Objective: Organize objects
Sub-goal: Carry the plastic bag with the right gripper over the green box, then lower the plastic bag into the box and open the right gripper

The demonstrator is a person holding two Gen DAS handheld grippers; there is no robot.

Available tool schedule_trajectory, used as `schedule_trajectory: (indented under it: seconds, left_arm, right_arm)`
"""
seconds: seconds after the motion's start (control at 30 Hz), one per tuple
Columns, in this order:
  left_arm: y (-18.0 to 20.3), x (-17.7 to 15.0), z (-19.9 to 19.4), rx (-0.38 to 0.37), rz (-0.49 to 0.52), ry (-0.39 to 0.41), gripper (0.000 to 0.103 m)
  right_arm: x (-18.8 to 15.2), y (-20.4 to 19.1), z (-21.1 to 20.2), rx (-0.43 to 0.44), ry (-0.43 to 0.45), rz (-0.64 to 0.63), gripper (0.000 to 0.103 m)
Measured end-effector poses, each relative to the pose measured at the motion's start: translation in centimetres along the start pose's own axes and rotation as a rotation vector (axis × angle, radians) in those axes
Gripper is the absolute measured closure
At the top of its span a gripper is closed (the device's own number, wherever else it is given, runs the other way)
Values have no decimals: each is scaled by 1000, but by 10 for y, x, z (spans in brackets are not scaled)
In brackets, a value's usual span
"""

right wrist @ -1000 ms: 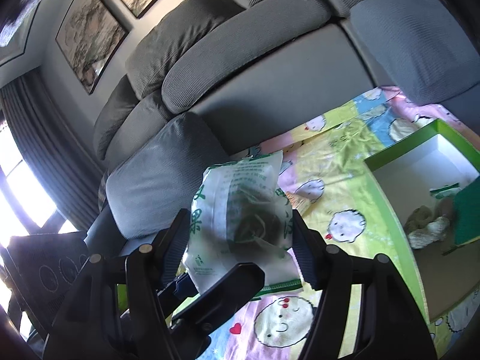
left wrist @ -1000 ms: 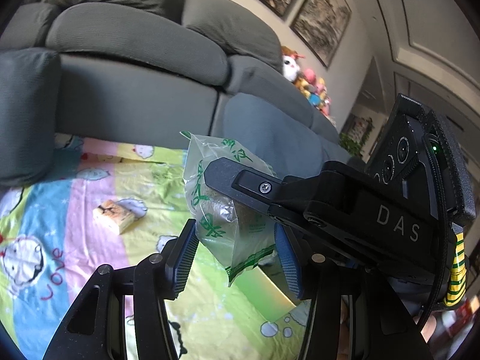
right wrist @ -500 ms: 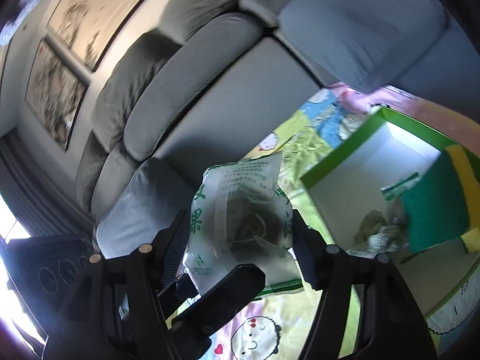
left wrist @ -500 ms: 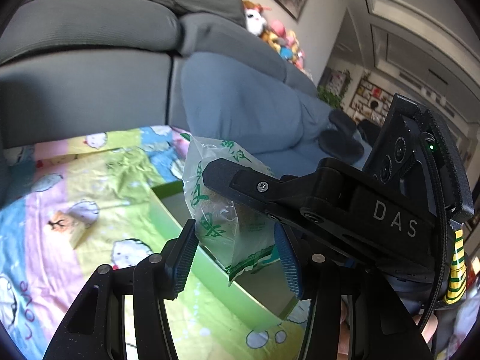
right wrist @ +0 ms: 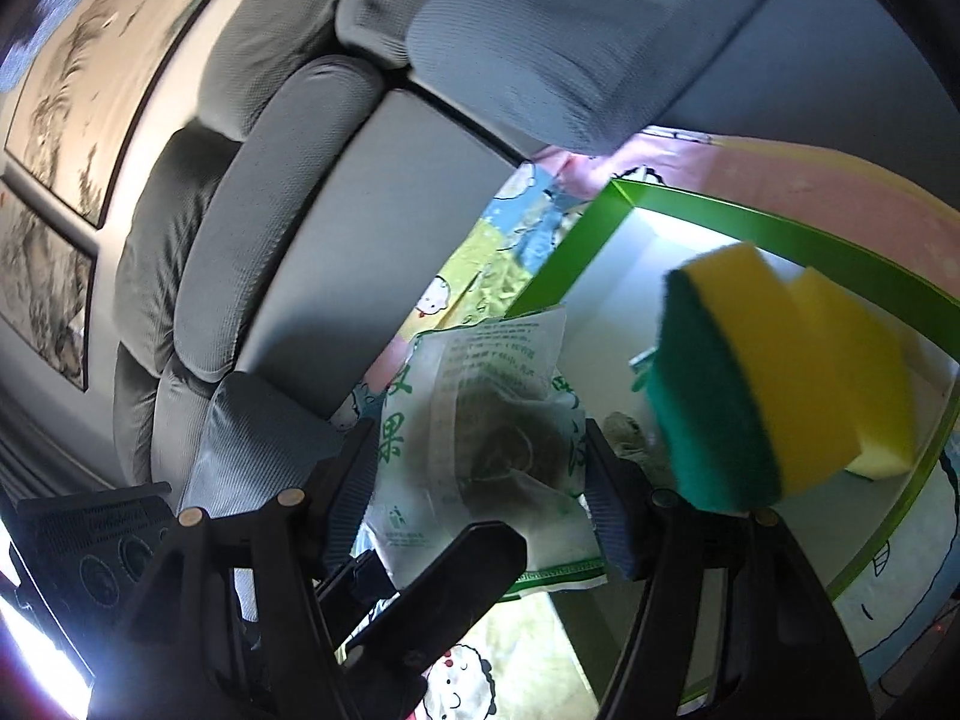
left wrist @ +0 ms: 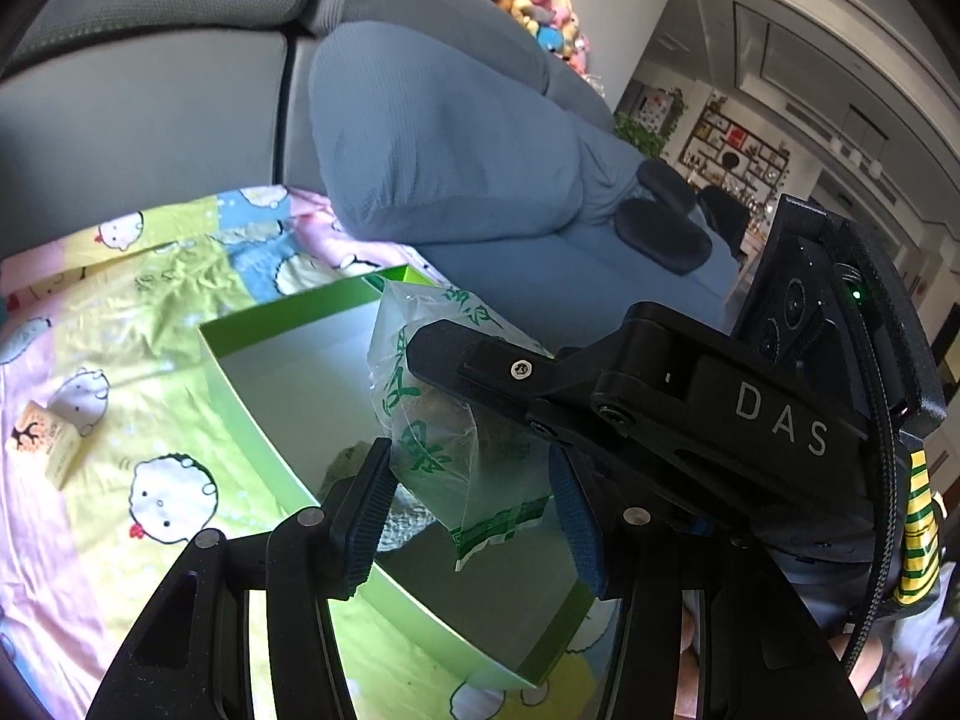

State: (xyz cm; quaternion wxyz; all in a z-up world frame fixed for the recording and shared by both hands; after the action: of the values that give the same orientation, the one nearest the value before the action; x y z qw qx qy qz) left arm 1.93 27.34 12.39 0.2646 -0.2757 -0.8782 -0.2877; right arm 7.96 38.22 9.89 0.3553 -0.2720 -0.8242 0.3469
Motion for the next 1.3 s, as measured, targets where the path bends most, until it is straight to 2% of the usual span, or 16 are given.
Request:
schedule_trajectory:
  seconds: [0.47,0.63,0.77,0.87,1.13,1.3]
  left_arm:
    - [-12,-7,20,15,-52,-69,51]
    - [-19,-14,23,36,-81,-95,51]
    - [-23,-17,17,57,-88,-85,51]
    - [-27,-19,7,79,-95,-68,51]
    - [-53,-34,-28,165,-163,-43,51]
    - [-76,-52,-59,280,-227,-26,51]
  right_arm:
    - [5,17,15,-103,-23,76,40]
    - [6,22,19,-206,-22,93,41]
    - [5,31,23,-239,-31,122,42]
    - [4,29,22,-285,-25,114,42]
    - [-3,15,21,-336,-7,58,42]
    - [-8,-1,19,-319,5,13,42]
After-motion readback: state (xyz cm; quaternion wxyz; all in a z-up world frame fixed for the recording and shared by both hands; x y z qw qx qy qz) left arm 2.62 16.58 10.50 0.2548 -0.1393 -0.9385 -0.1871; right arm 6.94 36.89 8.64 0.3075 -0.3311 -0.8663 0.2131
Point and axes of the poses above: each gripper's, at about its wrist camera, not at the fingertips, and z roughly the way its jaws point, y to its right, x to its top, the point moved 1 cm from there along z, roughly the way its jaws point, and after that the axes turned 8 degrees about -y, right-handed, at the moved point
